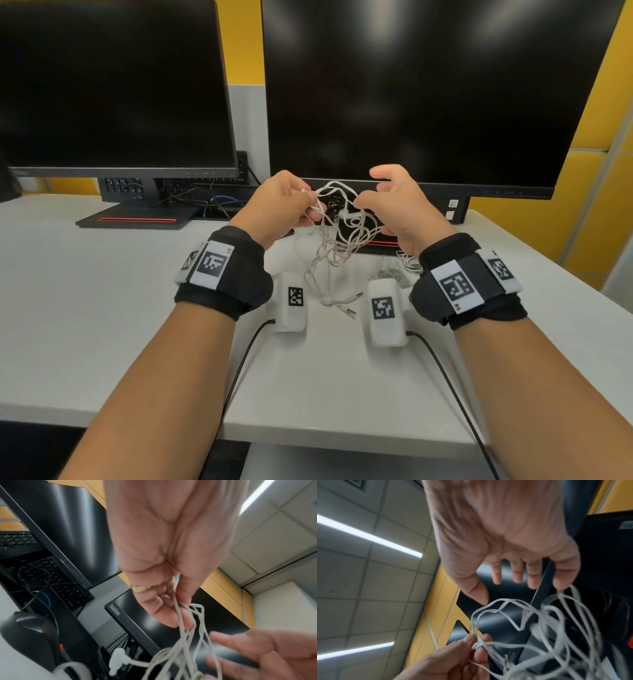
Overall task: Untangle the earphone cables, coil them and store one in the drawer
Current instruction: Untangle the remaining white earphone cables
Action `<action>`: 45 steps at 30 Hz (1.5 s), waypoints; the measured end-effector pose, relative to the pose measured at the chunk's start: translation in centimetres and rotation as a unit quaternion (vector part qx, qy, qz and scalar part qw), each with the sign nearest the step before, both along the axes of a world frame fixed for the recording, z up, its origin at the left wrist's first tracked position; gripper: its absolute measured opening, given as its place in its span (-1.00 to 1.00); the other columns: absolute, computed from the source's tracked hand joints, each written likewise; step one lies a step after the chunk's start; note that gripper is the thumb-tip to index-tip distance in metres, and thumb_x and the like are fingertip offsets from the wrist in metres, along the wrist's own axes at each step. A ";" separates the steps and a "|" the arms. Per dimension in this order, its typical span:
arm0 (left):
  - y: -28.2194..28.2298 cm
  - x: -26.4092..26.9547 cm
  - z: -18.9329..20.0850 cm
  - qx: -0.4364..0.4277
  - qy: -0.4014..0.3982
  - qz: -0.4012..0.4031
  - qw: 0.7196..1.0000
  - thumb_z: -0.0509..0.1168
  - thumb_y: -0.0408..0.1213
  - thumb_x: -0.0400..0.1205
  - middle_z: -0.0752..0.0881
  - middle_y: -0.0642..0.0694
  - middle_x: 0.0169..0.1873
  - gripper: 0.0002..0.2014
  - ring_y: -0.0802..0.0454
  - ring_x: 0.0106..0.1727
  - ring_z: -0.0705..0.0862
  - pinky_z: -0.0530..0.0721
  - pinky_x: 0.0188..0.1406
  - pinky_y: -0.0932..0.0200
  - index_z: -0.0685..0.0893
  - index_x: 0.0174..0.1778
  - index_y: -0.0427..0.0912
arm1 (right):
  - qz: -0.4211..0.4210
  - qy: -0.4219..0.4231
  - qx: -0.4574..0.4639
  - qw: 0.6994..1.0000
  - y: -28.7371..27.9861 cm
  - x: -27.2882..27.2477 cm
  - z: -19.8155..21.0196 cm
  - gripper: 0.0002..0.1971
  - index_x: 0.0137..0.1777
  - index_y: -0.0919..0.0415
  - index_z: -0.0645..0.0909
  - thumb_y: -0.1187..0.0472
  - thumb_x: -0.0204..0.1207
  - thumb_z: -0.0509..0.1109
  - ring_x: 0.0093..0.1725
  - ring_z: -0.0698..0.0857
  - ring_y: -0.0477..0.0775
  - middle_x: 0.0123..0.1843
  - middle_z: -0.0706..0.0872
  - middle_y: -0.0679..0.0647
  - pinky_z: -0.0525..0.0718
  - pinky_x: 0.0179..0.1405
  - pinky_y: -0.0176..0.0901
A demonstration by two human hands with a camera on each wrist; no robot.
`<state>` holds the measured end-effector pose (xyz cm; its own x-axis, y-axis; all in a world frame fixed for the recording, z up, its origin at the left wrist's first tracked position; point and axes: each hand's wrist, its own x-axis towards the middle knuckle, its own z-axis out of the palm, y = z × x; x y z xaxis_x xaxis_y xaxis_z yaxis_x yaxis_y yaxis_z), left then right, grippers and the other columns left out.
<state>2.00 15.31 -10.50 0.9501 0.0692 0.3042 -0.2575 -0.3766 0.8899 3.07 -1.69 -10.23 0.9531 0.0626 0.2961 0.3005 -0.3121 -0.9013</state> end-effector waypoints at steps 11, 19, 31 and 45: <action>-0.6 -1.1 -0.2 -0.026 -0.052 -0.051 0.997 0.39 -0.40 0.61 0.81 -0.19 -0.13 -0.74 0.00 -0.10 0.80 0.77 -0.02 0.17 0.60 0.19 -0.12 | 0.042 -0.092 -0.025 0.995 -0.1 -0.1 -0.4 -0.91 -0.03 0.10 0.76 0.18 0.62 0.41 -0.12 0.80 -0.14 -0.14 0.81 0.01 0.61 -0.10 -0.29; -0.2 -1.0 -0.1 -0.021 -0.096 -0.025 0.995 0.48 -0.43 0.52 0.80 -0.20 -0.10 -0.84 -0.09 -0.05 0.80 0.79 -0.02 0.08 0.71 -0.04 -0.15 | 0.046 -0.070 -0.089 0.992 0.1 -0.5 -0.4 -0.92 -0.02 0.08 0.78 0.17 0.60 0.45 -0.20 0.68 -0.14 -0.08 0.78 0.05 0.69 -0.10 -0.18; -0.3 -1.1 0.1 0.012 -0.058 -0.039 0.997 0.37 -0.34 0.63 0.80 -0.16 -0.16 -0.90 -0.01 -0.08 0.75 0.74 -0.10 0.19 0.80 -0.10 -0.10 | 0.037 -0.073 -0.033 0.996 0.0 -0.3 -0.2 -0.94 -0.05 0.11 0.76 0.24 0.59 0.45 -0.23 0.71 -0.15 -0.11 0.76 0.02 0.58 -0.33 -0.42; 0.3 -1.3 0.4 -0.136 -0.006 -0.072 0.988 0.18 -0.42 0.73 0.74 -0.05 -0.28 -0.83 0.13 -0.31 0.73 0.71 -0.25 0.25 0.65 0.00 -0.11 | 0.125 0.013 0.205 0.971 -0.6 -0.7 0.8 -0.85 0.02 0.17 0.54 0.28 0.75 0.14 -0.46 0.54 -0.07 -0.18 0.69 0.12 0.53 -0.46 -0.24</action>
<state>0.65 15.65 -10.05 0.9526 0.0152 0.3037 -0.3015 -0.0828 0.9499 2.42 -2.31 -9.38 0.9307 0.1744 0.3216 0.2968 0.1538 -0.9425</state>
